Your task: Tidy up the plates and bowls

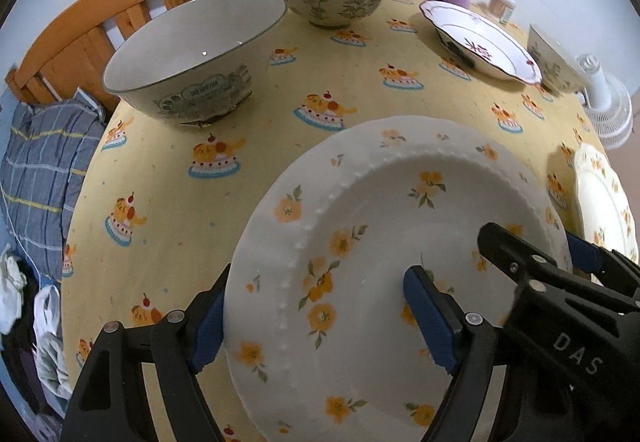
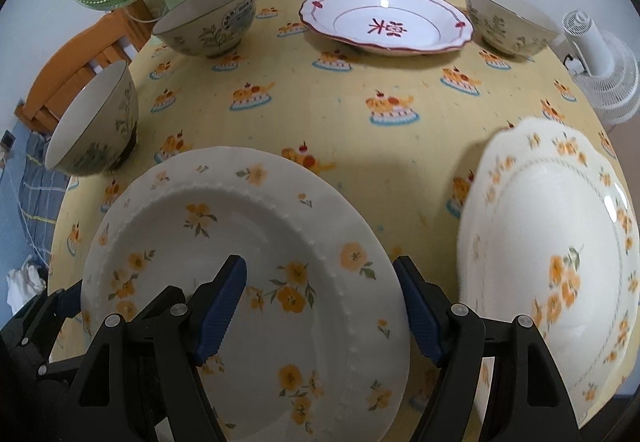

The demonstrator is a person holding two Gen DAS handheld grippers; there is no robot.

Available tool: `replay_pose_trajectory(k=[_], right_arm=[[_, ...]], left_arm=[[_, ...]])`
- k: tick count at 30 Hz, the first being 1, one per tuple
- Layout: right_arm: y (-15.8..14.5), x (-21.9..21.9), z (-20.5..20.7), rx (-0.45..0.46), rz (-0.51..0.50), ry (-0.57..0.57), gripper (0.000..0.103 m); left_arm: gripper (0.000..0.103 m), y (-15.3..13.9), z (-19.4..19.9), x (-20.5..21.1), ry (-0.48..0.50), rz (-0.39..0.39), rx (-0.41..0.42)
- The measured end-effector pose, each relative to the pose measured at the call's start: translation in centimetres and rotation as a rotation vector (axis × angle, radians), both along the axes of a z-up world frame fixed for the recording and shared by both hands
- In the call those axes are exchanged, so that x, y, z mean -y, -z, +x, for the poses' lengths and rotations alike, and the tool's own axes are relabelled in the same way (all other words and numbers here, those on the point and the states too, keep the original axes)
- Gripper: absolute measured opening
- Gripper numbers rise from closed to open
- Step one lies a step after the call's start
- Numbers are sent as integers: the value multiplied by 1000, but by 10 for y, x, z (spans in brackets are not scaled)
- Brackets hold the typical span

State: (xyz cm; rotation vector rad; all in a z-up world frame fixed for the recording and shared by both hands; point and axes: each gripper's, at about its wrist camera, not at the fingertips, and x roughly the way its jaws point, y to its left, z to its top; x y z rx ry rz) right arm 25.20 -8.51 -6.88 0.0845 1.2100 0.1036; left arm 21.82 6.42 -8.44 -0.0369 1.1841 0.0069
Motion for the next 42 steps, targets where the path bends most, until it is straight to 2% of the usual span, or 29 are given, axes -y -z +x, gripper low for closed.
replay_pose_trajectory(k=[4, 6, 14, 23, 33, 35, 39, 42], right_arm=[[2, 2, -11, -28, 12, 13, 77], [5, 4, -13, -40, 33, 36, 77], [8, -1, -11, -28, -6, 65, 77], [2, -2, -13, -31, -11, 96, 77], [-27, 17, -21, -5, 14, 108, 77], [-32, 24, -23, 5, 46, 96, 77], [-42, 30, -26, 37, 27, 56, 77], [-46, 41, -24, 28, 58, 37, 77]], left_arm=[[81, -2, -6, 6, 55, 60, 28], [81, -2, -7, 6, 59, 57, 44], [83, 1, -6, 2, 88, 32, 64], [81, -5, -4, 2, 101, 25, 53], [77, -35, -18, 15, 83, 22, 79], [77, -40, -20, 18, 62, 32, 89], [77, -44, -24, 27, 25, 20, 85], [77, -51, -28, 36, -5, 33, 88]])
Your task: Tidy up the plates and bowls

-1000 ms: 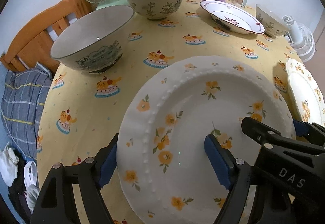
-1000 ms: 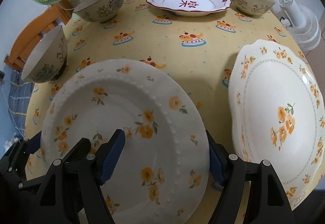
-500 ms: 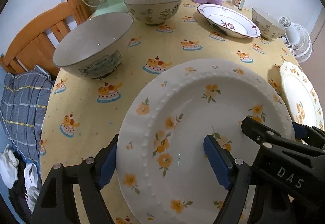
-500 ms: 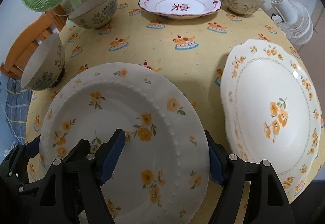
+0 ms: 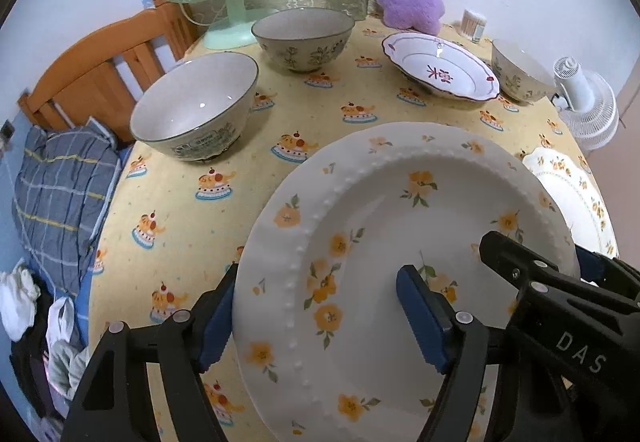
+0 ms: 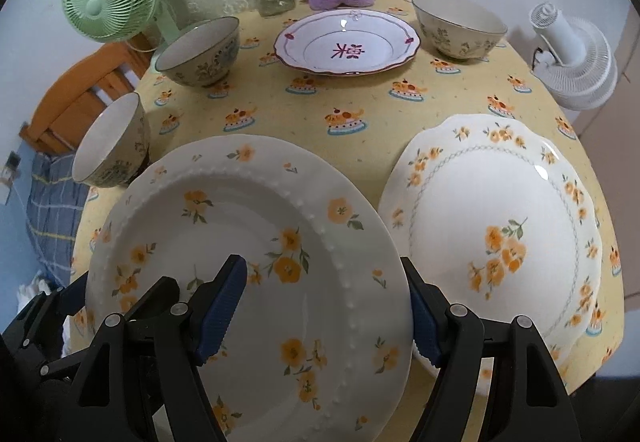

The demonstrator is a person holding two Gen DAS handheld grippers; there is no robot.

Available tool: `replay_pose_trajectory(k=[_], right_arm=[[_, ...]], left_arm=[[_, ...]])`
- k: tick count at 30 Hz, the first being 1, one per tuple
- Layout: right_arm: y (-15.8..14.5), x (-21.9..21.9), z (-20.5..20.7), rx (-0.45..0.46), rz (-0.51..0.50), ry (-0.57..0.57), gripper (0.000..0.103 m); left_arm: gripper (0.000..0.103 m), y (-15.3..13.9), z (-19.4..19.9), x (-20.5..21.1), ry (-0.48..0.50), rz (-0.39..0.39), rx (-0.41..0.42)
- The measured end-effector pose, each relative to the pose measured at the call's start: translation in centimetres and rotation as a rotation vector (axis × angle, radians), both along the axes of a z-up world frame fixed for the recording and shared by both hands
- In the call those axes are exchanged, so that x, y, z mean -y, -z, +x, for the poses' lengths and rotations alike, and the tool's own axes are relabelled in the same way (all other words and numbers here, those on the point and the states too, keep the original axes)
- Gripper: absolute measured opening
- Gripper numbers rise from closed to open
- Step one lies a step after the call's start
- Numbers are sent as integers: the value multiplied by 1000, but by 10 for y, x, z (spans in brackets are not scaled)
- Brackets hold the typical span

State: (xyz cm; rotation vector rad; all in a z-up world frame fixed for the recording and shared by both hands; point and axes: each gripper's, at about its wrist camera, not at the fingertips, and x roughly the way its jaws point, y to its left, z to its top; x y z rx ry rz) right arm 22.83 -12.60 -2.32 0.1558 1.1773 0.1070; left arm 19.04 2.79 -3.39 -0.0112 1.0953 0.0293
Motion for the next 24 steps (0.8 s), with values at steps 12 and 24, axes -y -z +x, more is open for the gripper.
replay_pose_trajectory(k=[12, 24], right_arm=[[-8, 89, 4, 14, -33, 12, 77], [5, 192, 6, -7, -71, 77, 77]], left_arm=[[76, -5, 10, 90, 14, -33, 6], [76, 11, 24, 191, 73, -68, -16]])
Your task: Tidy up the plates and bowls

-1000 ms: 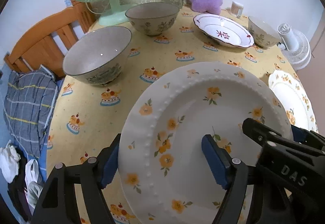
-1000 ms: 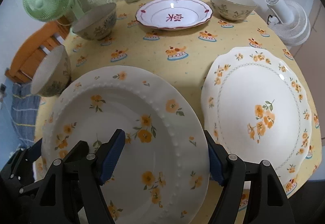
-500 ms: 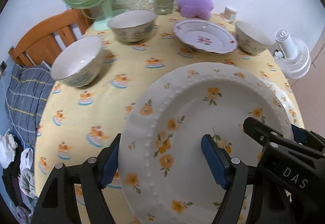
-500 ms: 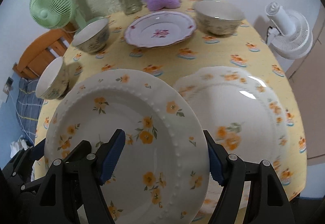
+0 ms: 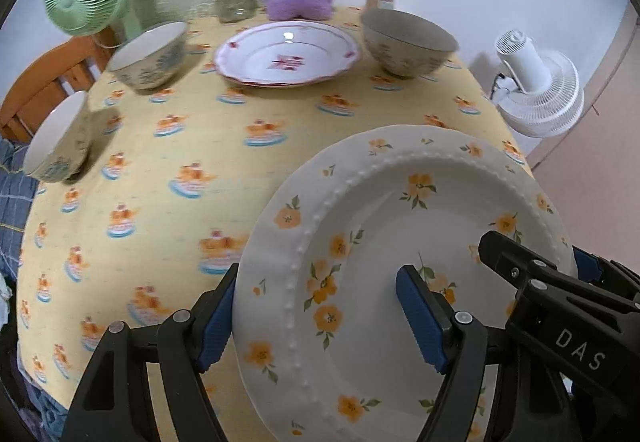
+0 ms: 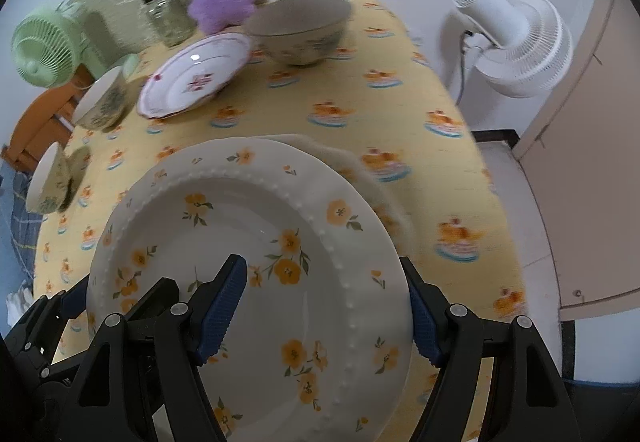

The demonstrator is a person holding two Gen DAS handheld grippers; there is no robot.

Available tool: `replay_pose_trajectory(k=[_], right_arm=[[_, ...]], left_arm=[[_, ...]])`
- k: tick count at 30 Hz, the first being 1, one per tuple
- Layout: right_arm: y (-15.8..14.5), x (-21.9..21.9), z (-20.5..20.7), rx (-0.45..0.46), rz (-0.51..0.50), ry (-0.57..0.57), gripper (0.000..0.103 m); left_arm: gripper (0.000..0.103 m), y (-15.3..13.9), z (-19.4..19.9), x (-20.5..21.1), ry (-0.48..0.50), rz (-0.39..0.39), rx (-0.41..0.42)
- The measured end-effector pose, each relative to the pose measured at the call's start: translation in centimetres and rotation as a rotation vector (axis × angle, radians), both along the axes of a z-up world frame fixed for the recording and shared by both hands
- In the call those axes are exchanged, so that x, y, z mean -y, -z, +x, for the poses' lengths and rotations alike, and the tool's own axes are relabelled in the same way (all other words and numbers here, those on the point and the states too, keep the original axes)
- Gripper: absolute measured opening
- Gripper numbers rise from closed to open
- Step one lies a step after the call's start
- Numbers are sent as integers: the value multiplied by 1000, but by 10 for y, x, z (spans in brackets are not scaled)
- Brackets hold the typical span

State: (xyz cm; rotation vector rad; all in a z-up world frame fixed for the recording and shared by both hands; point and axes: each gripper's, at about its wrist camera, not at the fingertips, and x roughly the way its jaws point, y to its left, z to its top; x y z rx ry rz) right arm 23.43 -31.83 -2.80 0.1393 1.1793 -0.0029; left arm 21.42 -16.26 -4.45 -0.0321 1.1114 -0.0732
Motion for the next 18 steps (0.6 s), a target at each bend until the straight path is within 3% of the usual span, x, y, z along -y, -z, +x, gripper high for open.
replay_pose_trajectory(k=[7, 18], right_arm=[[11, 38, 3, -8, -20, 13, 77], [18, 34, 12, -4, -2, -48, 74]], left_arm=[[76, 14, 8, 38, 17, -3, -12], [79, 26, 14, 33, -59, 18, -36]])
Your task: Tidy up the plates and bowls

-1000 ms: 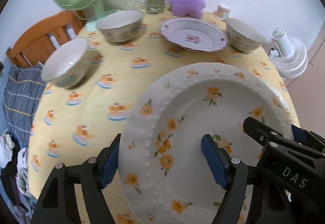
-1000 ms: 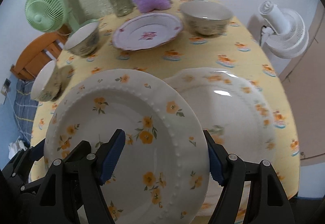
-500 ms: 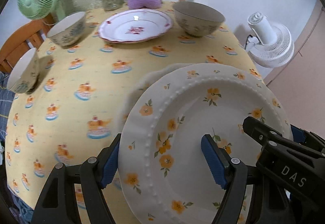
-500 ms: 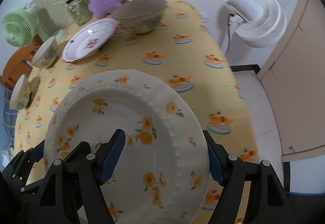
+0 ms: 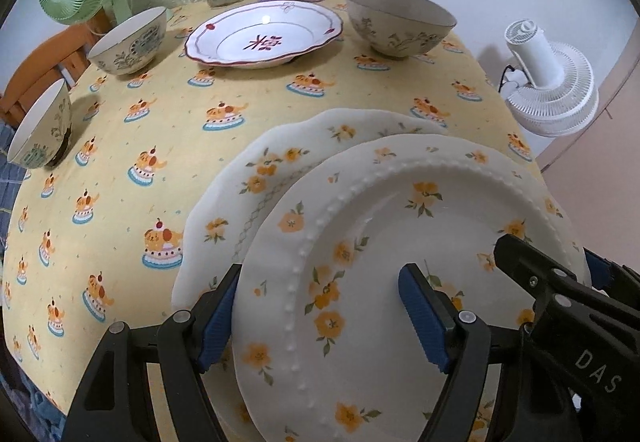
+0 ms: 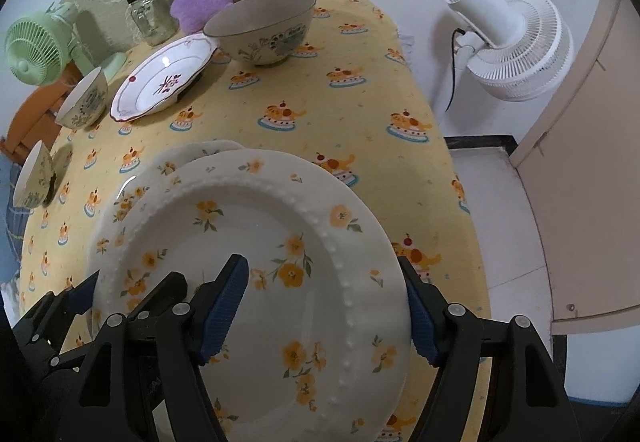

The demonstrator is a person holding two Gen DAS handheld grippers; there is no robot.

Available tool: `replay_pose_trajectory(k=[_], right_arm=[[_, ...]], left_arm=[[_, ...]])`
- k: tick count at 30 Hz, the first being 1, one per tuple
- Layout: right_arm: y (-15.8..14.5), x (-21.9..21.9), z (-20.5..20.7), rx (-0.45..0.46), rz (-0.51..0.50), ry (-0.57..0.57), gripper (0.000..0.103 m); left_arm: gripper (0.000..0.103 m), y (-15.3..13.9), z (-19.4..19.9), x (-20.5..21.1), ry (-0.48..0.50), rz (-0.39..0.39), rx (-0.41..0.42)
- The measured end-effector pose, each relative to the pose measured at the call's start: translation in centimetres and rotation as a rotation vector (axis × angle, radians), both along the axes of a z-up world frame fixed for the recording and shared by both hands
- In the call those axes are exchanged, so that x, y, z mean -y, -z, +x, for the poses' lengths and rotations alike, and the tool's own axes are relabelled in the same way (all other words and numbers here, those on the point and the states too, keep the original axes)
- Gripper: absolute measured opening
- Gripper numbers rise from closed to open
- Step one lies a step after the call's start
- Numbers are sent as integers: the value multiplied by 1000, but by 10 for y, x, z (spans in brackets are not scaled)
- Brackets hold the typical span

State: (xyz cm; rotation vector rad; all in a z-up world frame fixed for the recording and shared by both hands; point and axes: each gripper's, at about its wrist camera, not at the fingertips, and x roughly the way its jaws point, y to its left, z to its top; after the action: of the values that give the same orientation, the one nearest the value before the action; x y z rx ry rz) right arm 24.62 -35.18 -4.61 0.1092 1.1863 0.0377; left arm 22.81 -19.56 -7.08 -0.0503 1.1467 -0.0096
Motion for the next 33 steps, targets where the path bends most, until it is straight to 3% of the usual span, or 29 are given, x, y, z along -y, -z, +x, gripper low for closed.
replay_pose_trajectory(k=[11, 14, 15, 18, 23, 27, 33], right_arm=[[9, 1, 3, -32, 14, 20, 65], [6, -5, -1, -22, -32, -13, 60], [4, -6, -4, -12, -45, -23, 60], [1, -5, -8, -10, -51, -12, 58], [-4, -1, -17, -33, -74, 8, 39], [-3, -13, -15, -27, -126, -5, 41], [6, -19, -6, -57, -101, 0, 45]], left_arm=[[79, -2, 0, 0, 4, 66, -6], [74, -4, -1, 11, 42, 186, -5], [74, -5, -3, 12, 47, 194, 3], [74, -6, -3, 6, 47, 166, -1], [75, -12, -3, -6, 27, 86, -2], [75, -10, -6, -7, 32, 84, -8], [76, -16, -6, -15, 28, 94, 9]])
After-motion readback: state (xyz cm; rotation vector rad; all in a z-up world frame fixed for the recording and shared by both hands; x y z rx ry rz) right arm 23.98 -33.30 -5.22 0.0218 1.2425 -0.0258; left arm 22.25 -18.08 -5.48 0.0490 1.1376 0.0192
